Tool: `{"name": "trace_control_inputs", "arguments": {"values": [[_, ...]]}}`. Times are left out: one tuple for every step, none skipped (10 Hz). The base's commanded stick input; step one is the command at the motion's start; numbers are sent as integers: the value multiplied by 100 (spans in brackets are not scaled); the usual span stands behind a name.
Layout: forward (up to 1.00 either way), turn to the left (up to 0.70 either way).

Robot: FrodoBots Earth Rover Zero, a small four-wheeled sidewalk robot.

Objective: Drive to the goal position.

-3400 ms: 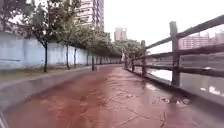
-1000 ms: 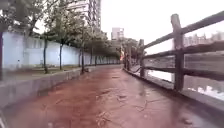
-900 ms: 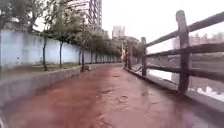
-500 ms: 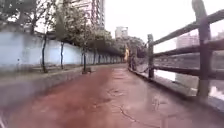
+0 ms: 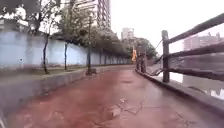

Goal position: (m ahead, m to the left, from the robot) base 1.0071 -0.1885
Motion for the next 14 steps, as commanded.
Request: {"name": "trace_control_inputs", "arguments": {"values": [[100,0],[100,0],[100,0],[100,0],[100,0],[100,0],[100,0],[100,0],[100,0],[100,0],[100,0],[100,-4],[100,-14],[100,-24]]}}
